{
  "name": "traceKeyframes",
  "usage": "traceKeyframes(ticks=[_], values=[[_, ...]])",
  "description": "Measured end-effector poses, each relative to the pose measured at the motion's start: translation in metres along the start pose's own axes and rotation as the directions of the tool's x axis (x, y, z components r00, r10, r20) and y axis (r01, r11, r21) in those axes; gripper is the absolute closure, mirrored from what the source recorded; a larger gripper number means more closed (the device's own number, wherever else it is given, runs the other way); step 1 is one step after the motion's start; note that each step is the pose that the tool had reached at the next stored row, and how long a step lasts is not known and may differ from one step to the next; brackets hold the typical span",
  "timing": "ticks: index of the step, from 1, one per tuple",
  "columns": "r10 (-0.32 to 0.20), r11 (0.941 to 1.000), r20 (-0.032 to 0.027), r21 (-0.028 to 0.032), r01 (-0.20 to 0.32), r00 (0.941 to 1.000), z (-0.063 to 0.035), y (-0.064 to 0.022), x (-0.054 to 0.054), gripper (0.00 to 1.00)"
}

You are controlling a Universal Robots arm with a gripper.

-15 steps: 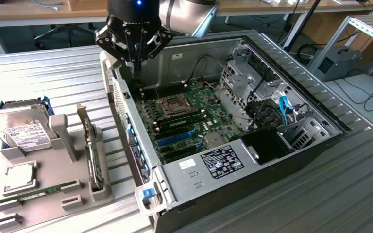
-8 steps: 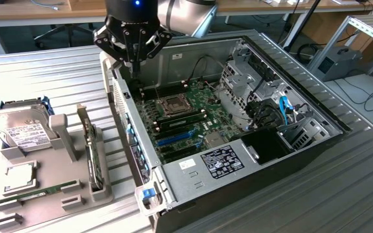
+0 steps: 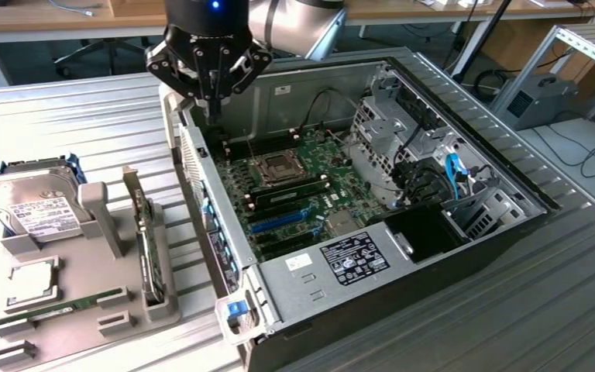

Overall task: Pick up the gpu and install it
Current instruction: 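Reach for the gpu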

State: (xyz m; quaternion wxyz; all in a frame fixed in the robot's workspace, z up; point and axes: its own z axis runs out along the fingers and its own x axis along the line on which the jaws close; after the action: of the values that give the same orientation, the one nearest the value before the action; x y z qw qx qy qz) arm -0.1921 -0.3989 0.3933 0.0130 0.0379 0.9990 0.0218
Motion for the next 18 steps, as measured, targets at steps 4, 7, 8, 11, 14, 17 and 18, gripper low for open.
traceKeyframes(ticks=[4, 7, 8, 11, 14, 17, 18], values=[[0.000, 1.0000, 0.0000, -0.0001, 0.000, 1.0000, 0.0000, -0.0001, 0.0015, 0.89], [0.000, 1.0000, 0.0001, -0.0001, 0.000, 1.0000, 0.0000, -0.0002, 0.0026, 0.89], [0.000, 1.0000, 0.0001, -0.0001, 0.000, 1.0000, 0.0000, -0.0002, 0.0030, 0.89], [0.000, 1.0000, 0.0001, -0.0001, 0.000, 1.0000, -0.0001, -0.0003, 0.0039, 0.89], [0.000, 1.0000, 0.0001, -0.0001, 0.000, 1.0000, -0.0001, -0.0004, 0.0049, 0.89], [0.000, 1.0000, 0.0000, 0.0000, 0.000, 1.0000, -0.0002, -0.0004, 0.0059, 0.89], [0.000, 1.0000, 0.0001, -0.0001, 0.000, 1.0000, -0.0001, -0.0005, 0.0062, 0.89]])
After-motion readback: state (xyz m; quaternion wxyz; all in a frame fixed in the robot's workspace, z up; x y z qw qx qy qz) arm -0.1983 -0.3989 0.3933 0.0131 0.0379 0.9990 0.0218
